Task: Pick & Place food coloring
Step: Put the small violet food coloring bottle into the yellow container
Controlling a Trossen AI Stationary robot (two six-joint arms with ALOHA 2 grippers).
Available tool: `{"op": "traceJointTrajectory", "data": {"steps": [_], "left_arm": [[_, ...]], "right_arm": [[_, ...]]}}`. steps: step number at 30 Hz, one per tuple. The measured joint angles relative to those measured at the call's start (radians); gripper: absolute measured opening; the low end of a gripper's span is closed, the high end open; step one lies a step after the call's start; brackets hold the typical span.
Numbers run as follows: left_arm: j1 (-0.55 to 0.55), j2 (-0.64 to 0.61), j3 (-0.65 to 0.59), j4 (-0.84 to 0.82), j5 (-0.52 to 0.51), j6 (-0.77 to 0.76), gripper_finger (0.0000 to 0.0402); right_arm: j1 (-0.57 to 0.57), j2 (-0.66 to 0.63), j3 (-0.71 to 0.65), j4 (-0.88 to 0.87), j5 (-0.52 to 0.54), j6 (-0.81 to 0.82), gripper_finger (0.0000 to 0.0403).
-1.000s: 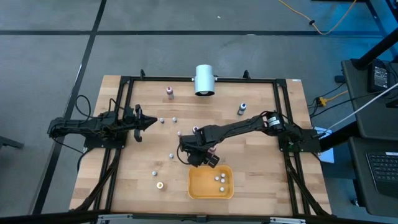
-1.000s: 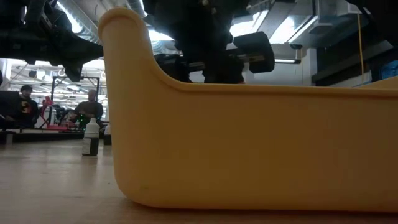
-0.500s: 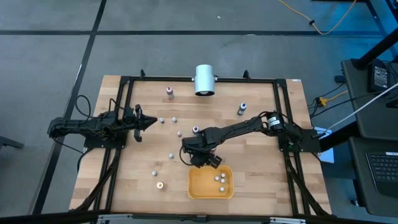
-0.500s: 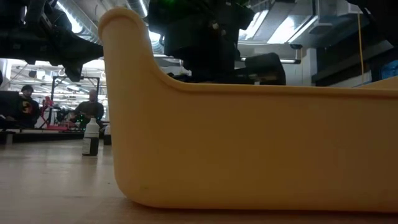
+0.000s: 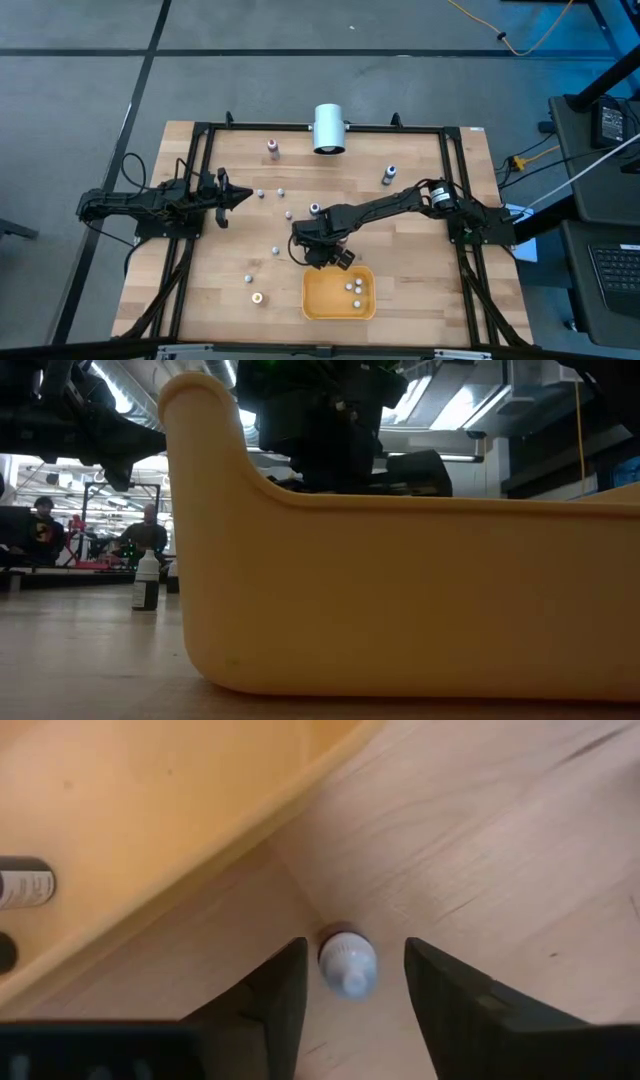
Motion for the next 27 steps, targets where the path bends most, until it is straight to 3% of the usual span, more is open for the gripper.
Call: {"op": "traceJointTrajectory", "data": {"steps": [10,21,27], "left_arm": [[0.0,0.0,0.0,0.0,0.0,0.0,0.0017],[0.0,0.0,0.0,0.0,0.0,0.0,0.0017],[0.0,0.0,0.0,0.0,0.0,0.0,0.0017]], "right_arm": [[0.0,-0.001,0.0,0.0,0.0,0.0,0.0066],[-0.006,-0.002,0.116,-0.077,0.046,-0.004,0.0087],[-0.02,-0.002,0.254,-0.147,0.047,0.0,0.0068]]}}
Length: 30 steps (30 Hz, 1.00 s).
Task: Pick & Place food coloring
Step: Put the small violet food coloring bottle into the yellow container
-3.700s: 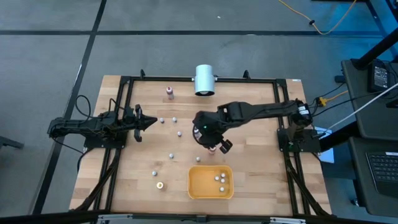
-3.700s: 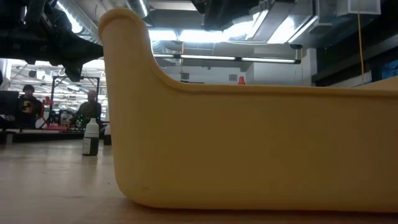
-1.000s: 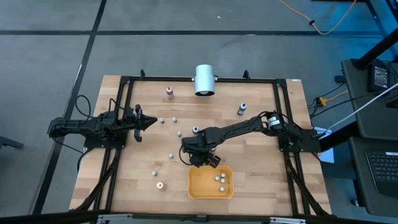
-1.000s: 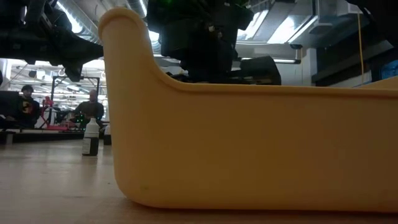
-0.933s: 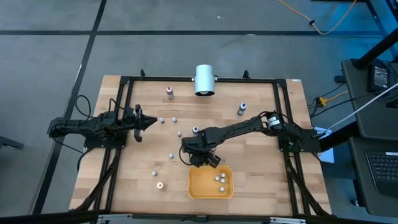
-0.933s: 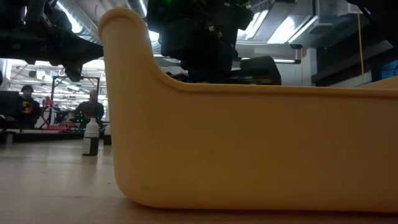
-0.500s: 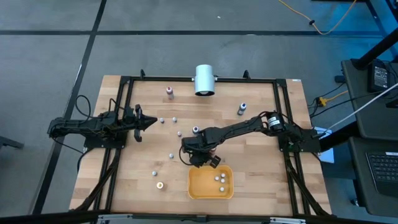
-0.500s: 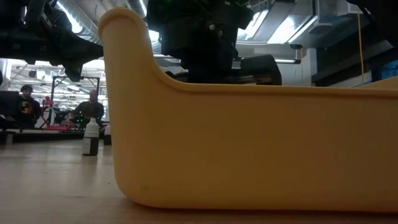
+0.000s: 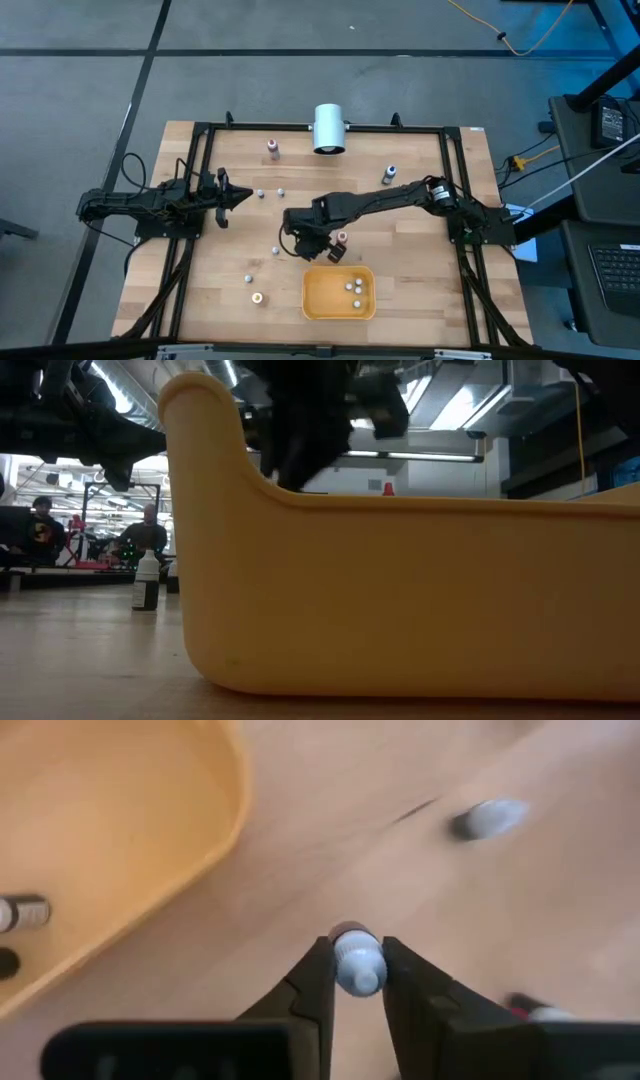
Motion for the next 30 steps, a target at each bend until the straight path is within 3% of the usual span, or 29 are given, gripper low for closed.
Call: {"op": "traceJointTrajectory", "data": {"steps": [8,13,21,30], "left_arm": [[0.0,0.0,0.0,0.0,0.0,0.0,0.0017],[0.0,0.0,0.0,0.0,0.0,0.0,0.0017],[0.0,0.0,0.0,0.0,0.0,0.0,0.0017],[0.0,0.0,0.0,0.0,0.0,0.0,0.0017]], "right_arm": [[-0.006,-0.001,0.221,-0.173,0.064,0.008,0.0084],[-0.006,-0.002,0.309,-0.263,0.063,0.061,0.0072],[0.009,-0.001,0.321,-0.426,0.062,0.269,0.0078],[0.108,0.0,0.306,-0.423,0.06,0.538,0.0074]]}}
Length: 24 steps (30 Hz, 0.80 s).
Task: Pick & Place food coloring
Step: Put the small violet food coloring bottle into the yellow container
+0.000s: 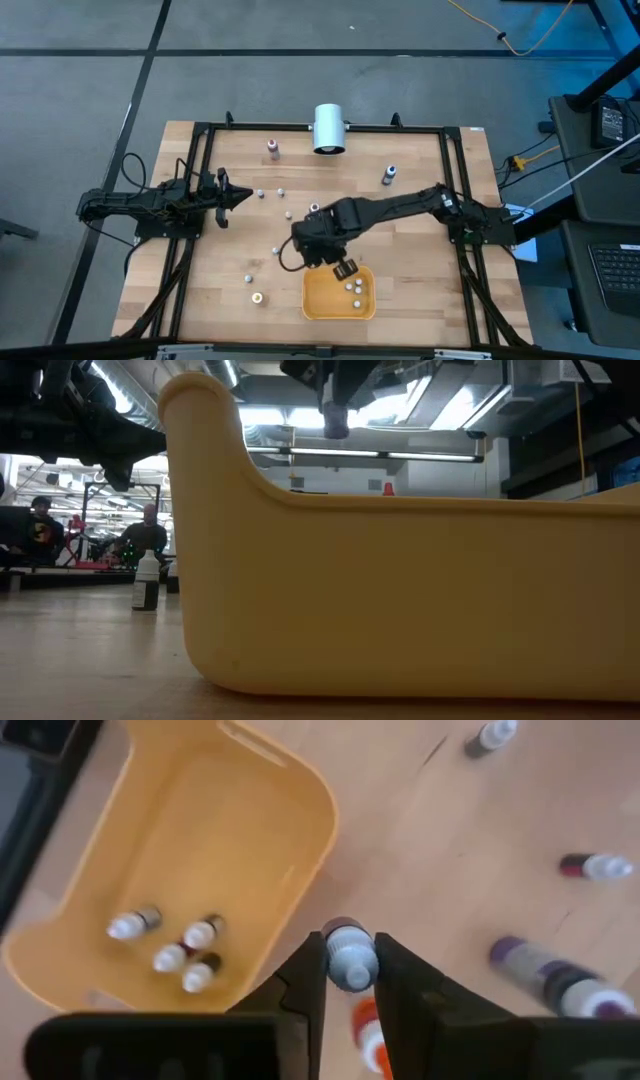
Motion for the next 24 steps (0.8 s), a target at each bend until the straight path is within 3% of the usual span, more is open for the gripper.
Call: {"op": "traceJointTrajectory", "data": {"steps": [8,24], "left_arm": [[0.0,0.0,0.0,0.0,0.0,0.0,0.0017],[0.0,0.0,0.0,0.0,0.0,0.0,0.0017]], "right_arm": [[0.072,0.0,0.0,0.003,0.003,0.212,0.0073],[0.239,-0.001,-0.017,0.029,0.116,0.53,0.0075]]}}
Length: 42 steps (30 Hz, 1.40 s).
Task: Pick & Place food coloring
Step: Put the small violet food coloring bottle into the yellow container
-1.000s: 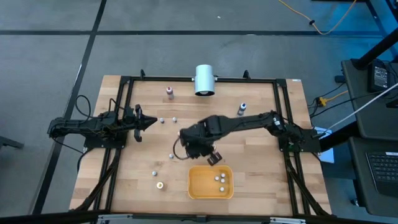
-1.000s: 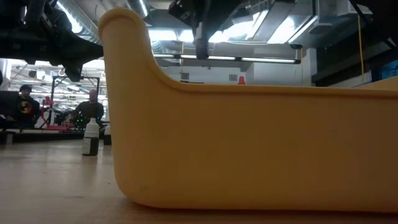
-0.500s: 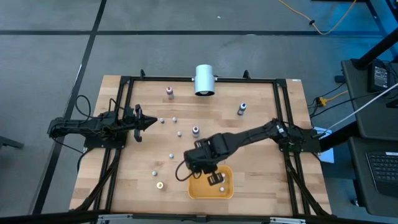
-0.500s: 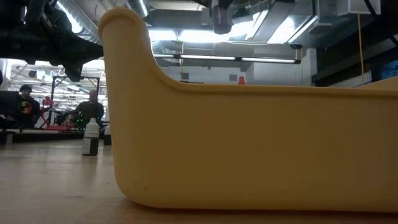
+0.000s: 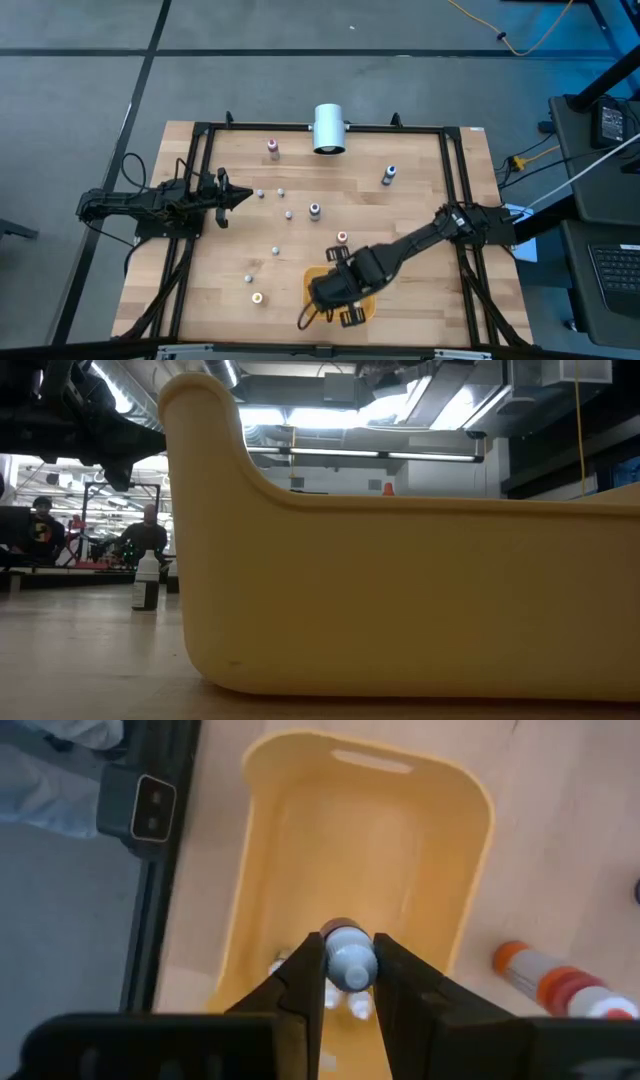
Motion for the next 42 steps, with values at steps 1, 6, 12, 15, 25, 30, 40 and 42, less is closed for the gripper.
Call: {"op": "traceJointTrajectory", "data": {"steps": [1,6,12,15,25,30,40,42], "left_arm": [[0.0,0.0,0.0,0.0,0.0,0.0,0.0017],[0.0,0.0,0.0,0.0,0.0,0.0,0.0017],[0.0,0.0,0.0,0.0,0.0,0.0,0.0017],[0.0,0.0,0.0,0.0,0.0,0.0,0.0017],[0.0,0.0,0.0,0.0,0.0,0.0,0.0017],[0.0,0.0,0.0,0.0,0.0,0.0,0.0017],[0.0,0.0,0.0,0.0,0.0,0.0,0.0017],[0.0,0.0,0.0,0.0,0.0,0.0,0.0017]], "right_arm": [[0.01,0.0,-0.018,0.019,0.014,0.016,0.0077],[0.035,-0.001,-0.123,0.113,0.028,0.083,0.0076],[0.049,0.0,-0.265,0.214,0.015,0.14,0.0077],[0.054,0.001,-0.324,0.243,0.014,0.164,0.0078],[0.066,0.0,-0.462,0.338,0.015,0.196,0.0079],[0.066,0.0,-0.498,0.386,0.015,0.214,0.0079],[0.075,0.0,-0.51,0.395,0.069,0.223,0.008],[0.077,0.0,-0.51,0.39,0.069,0.226,0.008]]}}
